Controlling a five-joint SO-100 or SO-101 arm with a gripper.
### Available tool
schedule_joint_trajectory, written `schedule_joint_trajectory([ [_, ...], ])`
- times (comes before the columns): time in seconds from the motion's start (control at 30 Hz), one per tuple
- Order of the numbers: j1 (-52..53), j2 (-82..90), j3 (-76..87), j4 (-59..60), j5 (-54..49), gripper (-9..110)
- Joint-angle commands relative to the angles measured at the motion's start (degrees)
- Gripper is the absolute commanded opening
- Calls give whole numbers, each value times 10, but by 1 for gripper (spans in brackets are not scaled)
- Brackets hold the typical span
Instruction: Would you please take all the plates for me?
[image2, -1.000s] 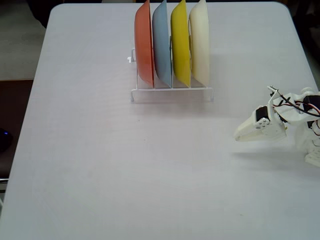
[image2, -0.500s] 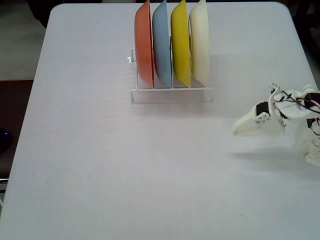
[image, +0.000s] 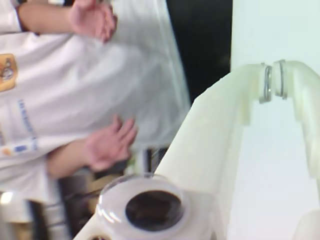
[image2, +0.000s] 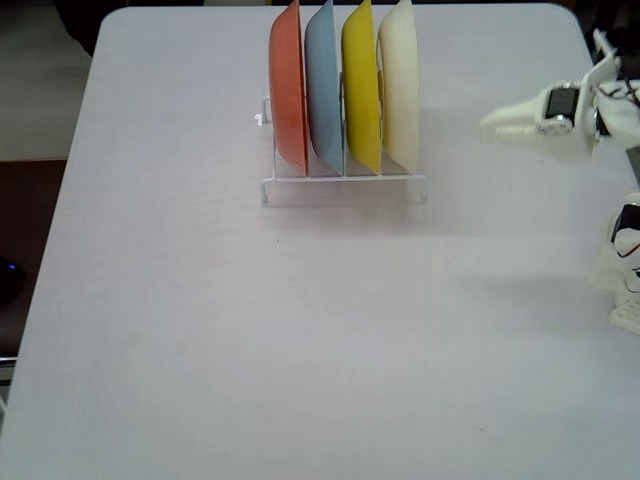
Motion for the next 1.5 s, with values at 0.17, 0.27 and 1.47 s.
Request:
schedule_joint_trajectory([
  [0.17, 72, -165, -149, -1, -128, 20],
  [0.27, 90, -218, -187, 0, -150, 29],
  [1.47, 148, -584, -509, 2, -227, 32],
])
